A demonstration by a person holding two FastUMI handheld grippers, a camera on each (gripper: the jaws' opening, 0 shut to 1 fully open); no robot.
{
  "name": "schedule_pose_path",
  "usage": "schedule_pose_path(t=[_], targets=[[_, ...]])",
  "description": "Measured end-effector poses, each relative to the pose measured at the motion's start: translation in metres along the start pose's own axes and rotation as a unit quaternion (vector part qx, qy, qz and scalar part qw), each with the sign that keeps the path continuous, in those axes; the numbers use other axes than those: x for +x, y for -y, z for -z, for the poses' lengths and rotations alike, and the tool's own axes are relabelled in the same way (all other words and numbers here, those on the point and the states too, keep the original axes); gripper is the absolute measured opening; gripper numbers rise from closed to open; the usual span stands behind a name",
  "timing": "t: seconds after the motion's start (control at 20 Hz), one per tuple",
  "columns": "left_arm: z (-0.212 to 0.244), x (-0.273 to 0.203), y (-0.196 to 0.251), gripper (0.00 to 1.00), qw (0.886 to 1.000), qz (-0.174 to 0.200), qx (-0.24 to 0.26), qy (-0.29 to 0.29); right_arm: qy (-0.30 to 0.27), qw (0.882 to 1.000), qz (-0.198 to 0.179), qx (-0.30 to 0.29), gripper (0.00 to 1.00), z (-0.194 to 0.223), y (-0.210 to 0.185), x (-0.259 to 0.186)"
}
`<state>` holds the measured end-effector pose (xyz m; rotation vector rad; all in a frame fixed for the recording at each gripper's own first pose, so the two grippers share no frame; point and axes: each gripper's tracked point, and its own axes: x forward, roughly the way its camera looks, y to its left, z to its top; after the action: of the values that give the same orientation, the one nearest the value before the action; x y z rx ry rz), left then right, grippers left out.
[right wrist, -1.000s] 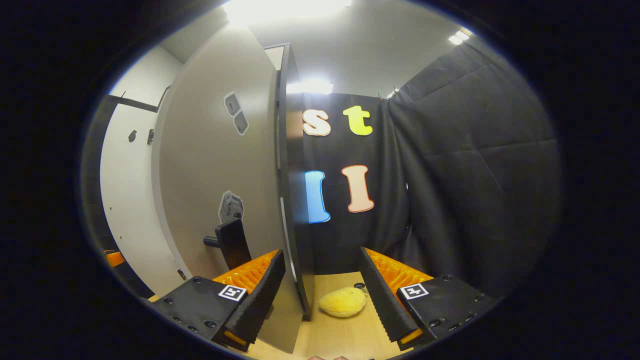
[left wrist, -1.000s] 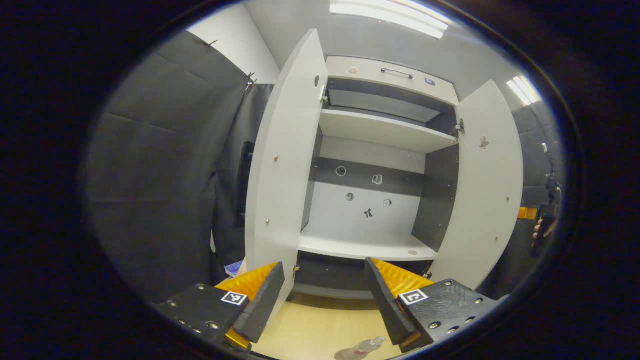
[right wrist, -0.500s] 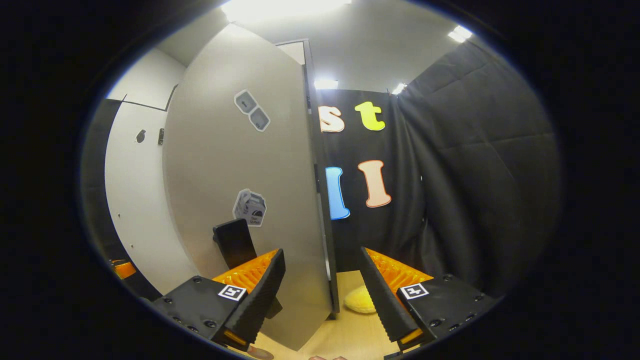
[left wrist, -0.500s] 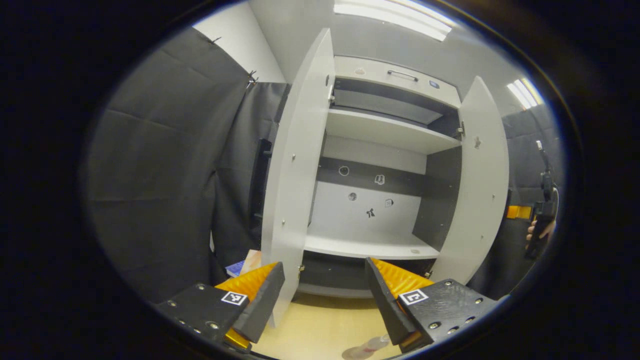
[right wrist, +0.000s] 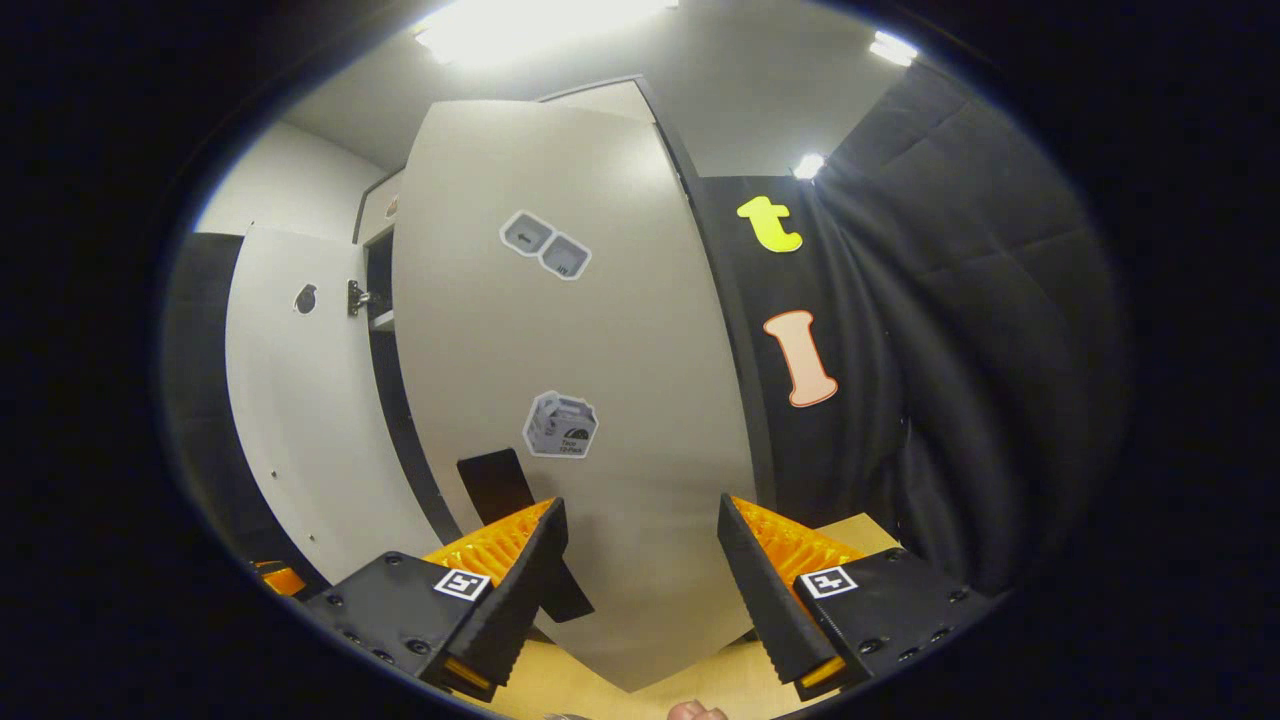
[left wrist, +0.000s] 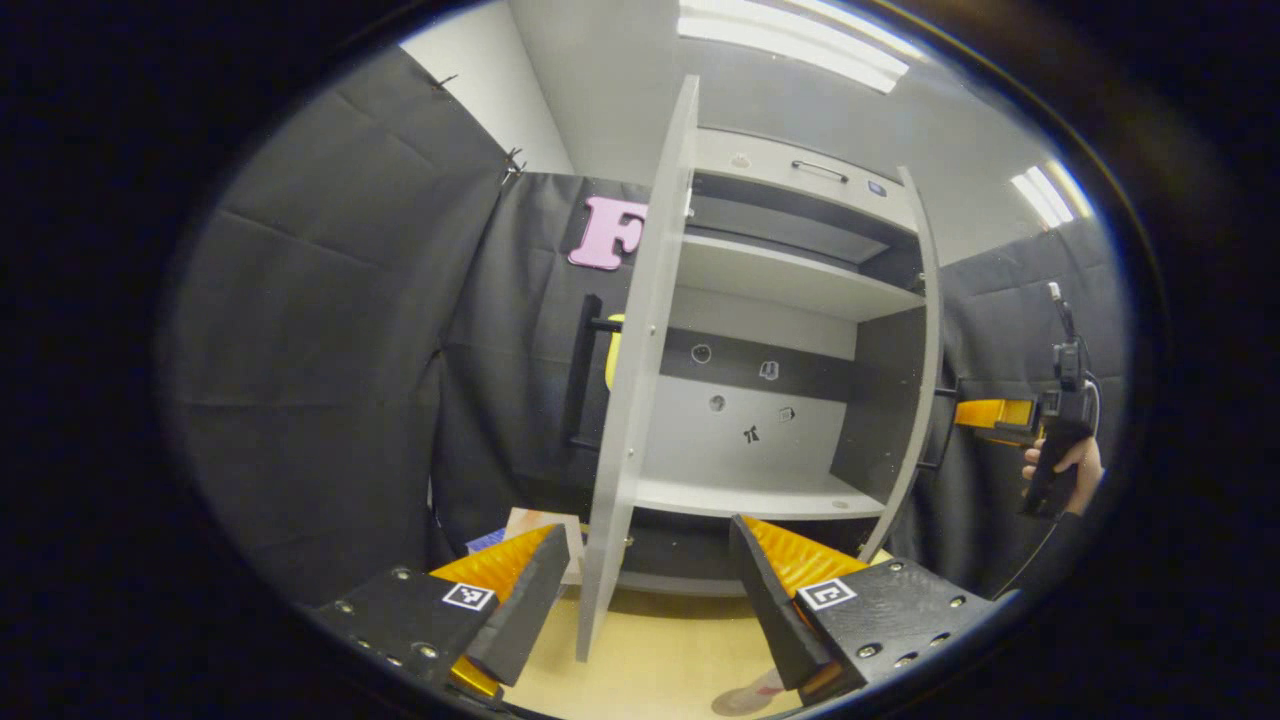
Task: Grasp the bottle in the cabinet with the left hand and place it on the coaster, then close the right door with the right hand and the left door with the left hand.
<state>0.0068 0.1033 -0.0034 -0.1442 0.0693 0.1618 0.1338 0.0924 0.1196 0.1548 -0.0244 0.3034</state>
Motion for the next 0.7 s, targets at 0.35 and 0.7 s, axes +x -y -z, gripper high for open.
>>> schedule_pose_path(t=[0.35, 0.7], targets=[[-0.002, -0.005, -0.098, 0.98, 0.999, -0.043, 0.010, 0.014, 0.013, 0.999, 0.027, -0.032, 0.96, 0.003, -0.014, -0.001], [-0.020, 0.015, -0.149, 0.89, 0.998, -0.043, 0.024, 0.024, 0.019, 0.997, 0.049, -0.055, 0.96, 0.003, -0.024, -0.008]])
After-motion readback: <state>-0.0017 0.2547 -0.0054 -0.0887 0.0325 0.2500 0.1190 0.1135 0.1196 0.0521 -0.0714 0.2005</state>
